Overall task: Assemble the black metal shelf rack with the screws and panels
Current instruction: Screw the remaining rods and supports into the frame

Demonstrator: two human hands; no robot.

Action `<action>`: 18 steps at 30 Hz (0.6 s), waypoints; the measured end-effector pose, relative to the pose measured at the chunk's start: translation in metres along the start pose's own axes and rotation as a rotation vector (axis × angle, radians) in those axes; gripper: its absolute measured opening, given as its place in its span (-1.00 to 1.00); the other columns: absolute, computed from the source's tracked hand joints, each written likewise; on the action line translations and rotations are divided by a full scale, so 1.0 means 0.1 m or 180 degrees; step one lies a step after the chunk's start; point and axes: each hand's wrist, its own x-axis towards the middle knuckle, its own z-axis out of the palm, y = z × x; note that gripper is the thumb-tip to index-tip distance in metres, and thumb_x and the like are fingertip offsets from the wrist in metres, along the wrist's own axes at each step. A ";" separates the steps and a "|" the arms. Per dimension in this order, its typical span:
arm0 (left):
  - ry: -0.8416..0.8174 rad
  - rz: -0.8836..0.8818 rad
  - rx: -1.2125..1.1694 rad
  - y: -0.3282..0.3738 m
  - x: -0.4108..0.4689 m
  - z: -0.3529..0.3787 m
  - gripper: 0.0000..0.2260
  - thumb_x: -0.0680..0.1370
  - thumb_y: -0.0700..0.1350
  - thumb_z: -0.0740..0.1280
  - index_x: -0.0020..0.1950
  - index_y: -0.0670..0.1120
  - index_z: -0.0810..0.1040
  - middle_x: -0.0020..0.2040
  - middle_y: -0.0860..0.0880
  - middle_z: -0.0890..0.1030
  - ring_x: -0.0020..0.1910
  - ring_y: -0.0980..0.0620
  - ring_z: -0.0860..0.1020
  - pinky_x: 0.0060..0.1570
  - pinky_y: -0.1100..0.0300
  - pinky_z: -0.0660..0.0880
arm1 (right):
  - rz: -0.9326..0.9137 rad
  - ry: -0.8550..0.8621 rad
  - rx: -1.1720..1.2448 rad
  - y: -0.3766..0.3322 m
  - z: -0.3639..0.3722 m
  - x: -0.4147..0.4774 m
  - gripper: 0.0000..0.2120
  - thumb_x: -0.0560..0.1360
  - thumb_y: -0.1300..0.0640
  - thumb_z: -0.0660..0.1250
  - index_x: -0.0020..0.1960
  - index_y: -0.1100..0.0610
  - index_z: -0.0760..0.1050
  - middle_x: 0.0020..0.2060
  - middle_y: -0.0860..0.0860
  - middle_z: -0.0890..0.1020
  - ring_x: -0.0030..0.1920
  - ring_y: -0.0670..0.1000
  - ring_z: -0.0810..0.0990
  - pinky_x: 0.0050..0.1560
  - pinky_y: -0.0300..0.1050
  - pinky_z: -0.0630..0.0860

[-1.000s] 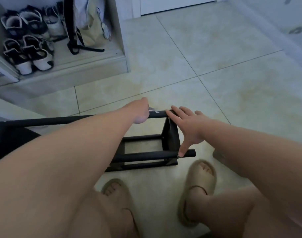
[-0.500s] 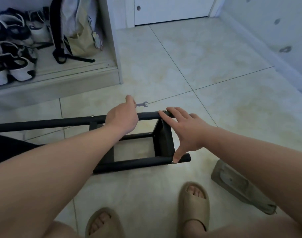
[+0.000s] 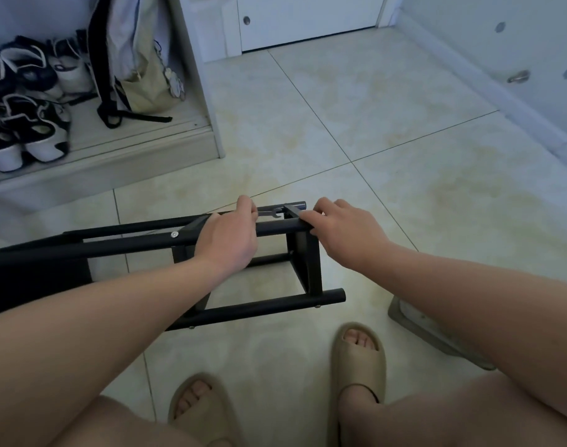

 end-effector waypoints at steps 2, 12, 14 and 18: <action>-0.0047 0.0110 -0.0012 0.02 -0.08 -0.01 -0.92 0.70 -0.12 0.05 0.01 -0.03 0.24 -0.45 0.06 0.44 -0.46 0.01 0.38 -0.14 0.04 0.28 | -0.0044 -0.0036 -0.0032 0.00 0.01 -0.03 -0.70 0.69 0.04 0.16 0.41 0.02 0.36 0.22 0.02 0.44 0.08 0.13 0.47 -0.23 -0.04 0.36; -0.0935 -0.0174 -0.0300 0.05 -0.46 0.18 -0.85 0.71 -0.07 0.01 -0.02 0.01 0.29 -0.30 0.06 0.48 -0.23 0.12 0.34 -0.06 0.05 0.24 | -0.0326 -0.0660 0.0073 -0.06 0.31 -0.28 -0.72 0.66 0.00 0.26 0.28 0.14 0.38 0.18 0.08 0.45 0.11 0.17 0.50 -0.16 -0.01 0.37; -0.1038 -0.0270 -0.0299 0.04 -0.43 0.28 -0.85 0.71 -0.07 0.01 -0.03 0.00 0.28 -0.28 0.03 0.49 -0.24 0.07 0.38 -0.02 0.03 0.26 | -0.0132 -0.0735 0.0341 -0.06 0.40 -0.25 -0.72 0.62 0.00 0.32 0.22 0.13 0.38 0.13 0.07 0.49 0.10 0.16 0.51 -0.14 -0.02 0.36; -0.1372 -0.0448 -0.0357 -0.03 -0.42 0.54 -0.85 0.70 -0.08 0.03 -0.06 0.03 0.27 -0.25 0.01 0.50 -0.25 0.03 0.42 -0.03 0.00 0.34 | 0.0093 -0.1089 0.0684 -0.05 0.62 -0.18 -0.72 0.56 0.01 0.41 0.07 0.08 0.34 0.04 0.04 0.55 0.05 0.15 0.52 -0.12 0.00 0.41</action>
